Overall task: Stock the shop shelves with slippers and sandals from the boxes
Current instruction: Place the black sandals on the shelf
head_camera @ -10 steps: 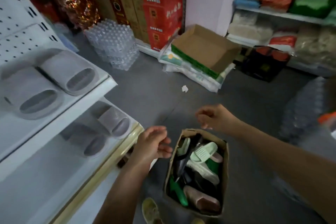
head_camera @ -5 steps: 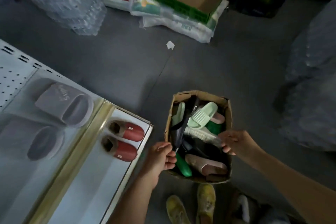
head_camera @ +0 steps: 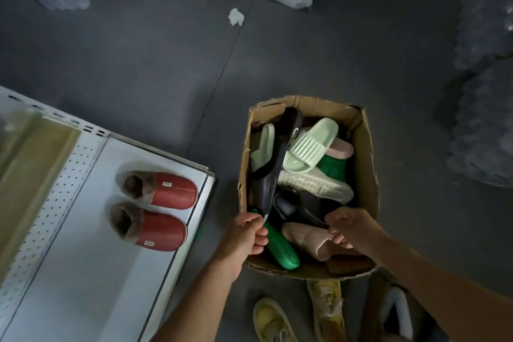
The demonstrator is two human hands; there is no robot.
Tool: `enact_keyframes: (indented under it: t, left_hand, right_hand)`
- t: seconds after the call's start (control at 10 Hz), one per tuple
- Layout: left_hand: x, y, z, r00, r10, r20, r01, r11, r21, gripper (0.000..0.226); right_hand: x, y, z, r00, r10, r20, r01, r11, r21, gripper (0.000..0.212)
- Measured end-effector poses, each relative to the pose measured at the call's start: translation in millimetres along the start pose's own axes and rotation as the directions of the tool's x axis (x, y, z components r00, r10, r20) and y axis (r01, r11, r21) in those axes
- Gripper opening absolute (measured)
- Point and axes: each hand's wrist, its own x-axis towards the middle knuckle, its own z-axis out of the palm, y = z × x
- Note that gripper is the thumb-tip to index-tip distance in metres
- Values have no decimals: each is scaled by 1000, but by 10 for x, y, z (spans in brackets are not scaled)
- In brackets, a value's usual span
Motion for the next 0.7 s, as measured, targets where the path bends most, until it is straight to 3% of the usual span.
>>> enact_keyframes:
  t: [0.3, 0.4, 0.5, 0.6, 0.7]
  left_hand:
    - [1034, -101, 376, 999, 31, -19, -30, 999, 35, 11]
    - [1268, -104, 542, 991, 98, -87, -94, 994, 52, 8]
    - [1476, -142, 593, 942, 313, -123, -244, 888, 391, 21]
    - [1716, -118, 546, 838, 528, -139, -318, 679, 661, 50]
    - [1941, -37, 533, 854, 520, -4, -297, 495, 817, 69]
  right_hand:
    - [1166, 137, -26, 997, -38, -69, 32, 995, -93, 10]
    - [1414, 140, -99, 995, -52, -81, 41, 989, -140, 10]
    - [1575, 159, -177, 990, -82, -115, 62, 984, -164, 11]
    - [1649, 254, -165, 996, -52, -76, 32, 970, -240, 13]
    - [1685, 369, -49, 999, -38, -32, 24, 931, -364, 25]
